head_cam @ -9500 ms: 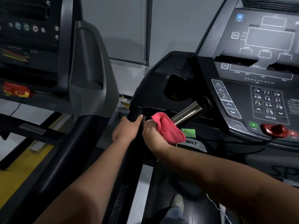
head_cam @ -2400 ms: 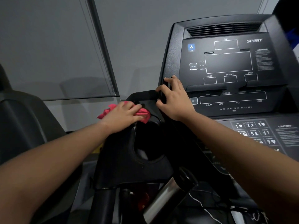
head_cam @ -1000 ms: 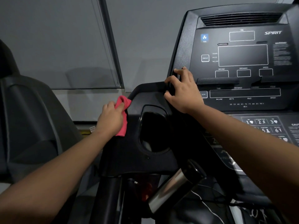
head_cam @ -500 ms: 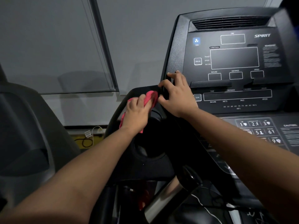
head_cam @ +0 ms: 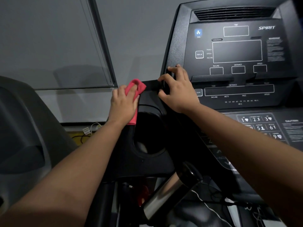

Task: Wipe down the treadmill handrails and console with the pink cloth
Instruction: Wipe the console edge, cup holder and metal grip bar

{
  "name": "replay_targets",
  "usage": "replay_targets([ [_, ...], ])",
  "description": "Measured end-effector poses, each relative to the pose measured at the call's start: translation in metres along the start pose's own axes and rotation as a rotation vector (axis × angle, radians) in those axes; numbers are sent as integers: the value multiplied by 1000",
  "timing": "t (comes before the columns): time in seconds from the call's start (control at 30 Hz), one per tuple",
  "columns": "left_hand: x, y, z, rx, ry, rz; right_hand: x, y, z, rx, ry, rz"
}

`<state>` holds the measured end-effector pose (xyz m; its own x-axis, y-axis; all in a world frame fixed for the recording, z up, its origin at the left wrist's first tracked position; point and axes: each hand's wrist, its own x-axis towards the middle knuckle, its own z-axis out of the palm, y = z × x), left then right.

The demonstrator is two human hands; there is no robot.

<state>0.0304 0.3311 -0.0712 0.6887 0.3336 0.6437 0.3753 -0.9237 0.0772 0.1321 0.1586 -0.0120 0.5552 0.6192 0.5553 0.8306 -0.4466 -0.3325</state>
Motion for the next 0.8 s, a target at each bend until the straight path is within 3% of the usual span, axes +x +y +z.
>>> replay_targets([
  [0.17,-1,-10,2,-163,-56,-351,-2,-1,-1,1,-3,0],
  [0.4,3,-34,2,-294,-197,-686,-2,-2,0,-6,9,4],
  [0.53,29,1,6,-211,-33,-538,-2,-3,0,-19,6,14],
  [0.67,47,45,11,-162,162,-257,0,-4,1,-34,24,12],
  [0.8,33,65,29,-146,175,-130,0,-3,0,-34,15,9],
])
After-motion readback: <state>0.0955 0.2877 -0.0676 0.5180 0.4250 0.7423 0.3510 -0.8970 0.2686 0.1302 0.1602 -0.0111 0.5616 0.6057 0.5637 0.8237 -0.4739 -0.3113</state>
